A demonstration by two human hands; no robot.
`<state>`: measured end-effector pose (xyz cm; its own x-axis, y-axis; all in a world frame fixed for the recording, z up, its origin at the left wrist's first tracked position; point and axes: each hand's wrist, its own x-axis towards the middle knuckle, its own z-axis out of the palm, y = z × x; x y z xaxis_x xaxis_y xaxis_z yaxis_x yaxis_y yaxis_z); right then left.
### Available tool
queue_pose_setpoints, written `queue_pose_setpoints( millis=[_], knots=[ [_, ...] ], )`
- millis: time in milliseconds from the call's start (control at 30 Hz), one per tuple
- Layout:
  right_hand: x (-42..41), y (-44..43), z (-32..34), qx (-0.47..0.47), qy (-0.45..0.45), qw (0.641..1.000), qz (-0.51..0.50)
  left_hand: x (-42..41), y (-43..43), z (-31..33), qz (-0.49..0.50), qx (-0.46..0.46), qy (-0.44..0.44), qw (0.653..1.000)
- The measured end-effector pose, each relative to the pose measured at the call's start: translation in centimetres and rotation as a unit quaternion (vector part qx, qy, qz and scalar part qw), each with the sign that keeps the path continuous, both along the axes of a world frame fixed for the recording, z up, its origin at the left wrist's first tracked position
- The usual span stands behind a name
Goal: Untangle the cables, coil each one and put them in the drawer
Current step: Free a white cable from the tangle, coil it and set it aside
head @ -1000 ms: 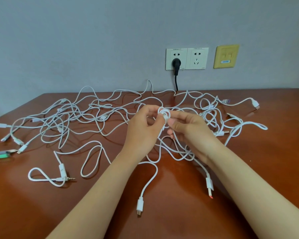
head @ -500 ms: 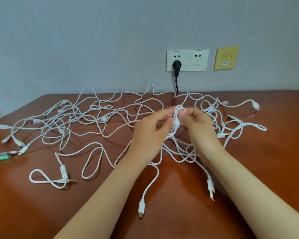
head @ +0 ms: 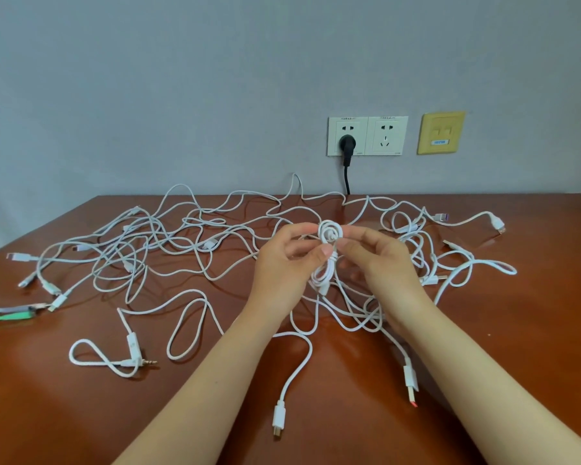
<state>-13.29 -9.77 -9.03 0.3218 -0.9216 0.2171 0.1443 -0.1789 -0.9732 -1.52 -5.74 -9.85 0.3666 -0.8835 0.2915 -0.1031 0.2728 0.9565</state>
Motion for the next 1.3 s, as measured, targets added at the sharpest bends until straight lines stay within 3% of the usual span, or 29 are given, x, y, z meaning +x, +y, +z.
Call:
queue_pose_setpoints(
  millis=[167, 500, 767, 967, 1300],
  knots=[
    [-0.2, -0.2, -0.2, -0.024, -0.007, 0.999, -0.030, 0.3, 0.0, 0.0, -0.001, -0.014, -0.066, 0.998],
    [0.6, 0.9, 0.3, -0.035, -0.028, 0.998, -0.047, 0.5, 0.4, 0.2, -0.021, 0.008, -0.078, 0.997],
    [2.4, 1.8, 0.3, -0.084, 0.018, 0.996, -0.013, 0.9, 1.1, 0.7, 0.001, -0.008, 0.056, 0.998],
    [2.7, 2.3, 0.6, -0.117, 0.082, 0.990, 0.011, 1.5, 1.7, 1.3, 0.001, -0.014, 0.213, 0.977],
    [6.3, 4.2, 2.1, -0.097, 0.103, 0.990, 0.028, 5.7, 5.8, 3.1, 0.056, 0.011, 0.186, 0.981]
  ],
)
